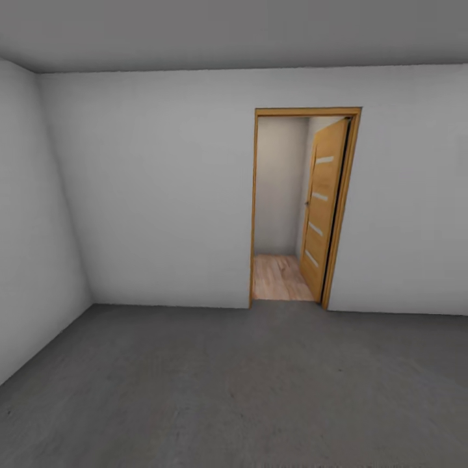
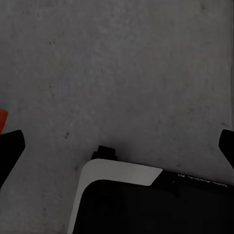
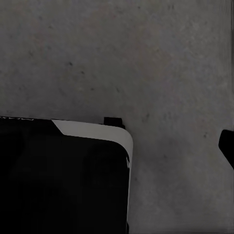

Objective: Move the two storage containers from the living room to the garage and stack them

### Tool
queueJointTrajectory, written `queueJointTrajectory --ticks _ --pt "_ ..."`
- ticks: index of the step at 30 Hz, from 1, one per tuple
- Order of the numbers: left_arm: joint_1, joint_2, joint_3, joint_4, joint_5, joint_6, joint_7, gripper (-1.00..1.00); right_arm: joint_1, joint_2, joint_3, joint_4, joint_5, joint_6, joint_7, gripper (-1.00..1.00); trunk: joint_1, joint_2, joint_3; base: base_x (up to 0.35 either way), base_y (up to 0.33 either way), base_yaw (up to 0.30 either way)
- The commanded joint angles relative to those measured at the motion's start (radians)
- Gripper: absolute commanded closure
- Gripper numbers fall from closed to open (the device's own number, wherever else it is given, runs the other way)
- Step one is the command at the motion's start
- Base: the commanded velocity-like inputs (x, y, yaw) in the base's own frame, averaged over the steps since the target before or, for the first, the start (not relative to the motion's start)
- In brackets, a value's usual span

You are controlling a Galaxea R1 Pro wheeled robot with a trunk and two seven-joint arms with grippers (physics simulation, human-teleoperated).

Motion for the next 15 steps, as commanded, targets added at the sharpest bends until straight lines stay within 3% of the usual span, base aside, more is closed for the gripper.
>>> queueJointTrajectory --ticks 1,15 --pt "-0.001 0.000 0.002 0.000 0.004 -0.003 0.001 -1.00 -0.002 0.001 0.008 0.003 -0.009 -0.006 0.000 -1.00 0.000 -0.001 -0.002 0.000 0.000 -0.287" --pt "-0.001 0.000 0.002 0.000 0.004 -0.003 0.001 -1.00 -0.002 0.001 0.008 0.003 -0.009 -0.006 0.000 -1.00 0.000 -0.001 -0.002 0.000 0.000 -0.287"
